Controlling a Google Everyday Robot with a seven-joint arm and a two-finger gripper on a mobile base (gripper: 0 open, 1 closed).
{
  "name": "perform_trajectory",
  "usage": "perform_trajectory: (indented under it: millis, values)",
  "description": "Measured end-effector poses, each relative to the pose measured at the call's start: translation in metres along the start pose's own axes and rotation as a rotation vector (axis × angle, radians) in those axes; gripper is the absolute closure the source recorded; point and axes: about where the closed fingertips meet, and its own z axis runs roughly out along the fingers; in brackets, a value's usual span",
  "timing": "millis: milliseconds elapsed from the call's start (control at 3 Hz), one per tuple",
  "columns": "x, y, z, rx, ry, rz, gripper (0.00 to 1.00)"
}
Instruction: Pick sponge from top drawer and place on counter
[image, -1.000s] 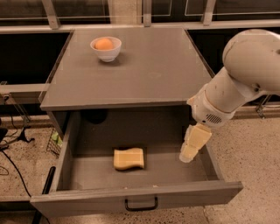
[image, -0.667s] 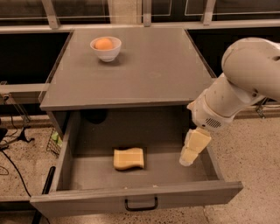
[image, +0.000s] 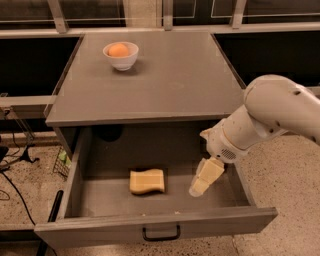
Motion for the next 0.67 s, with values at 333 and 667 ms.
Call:
perform_trajectory:
  millis: [333, 667]
  values:
    - [-0.021, -0.007, 0.026, 0.015, -0.117, -0.007, 0.0]
    - [-0.037, -0.009, 0.04, 0.024, -0.18, -0.024, 0.0]
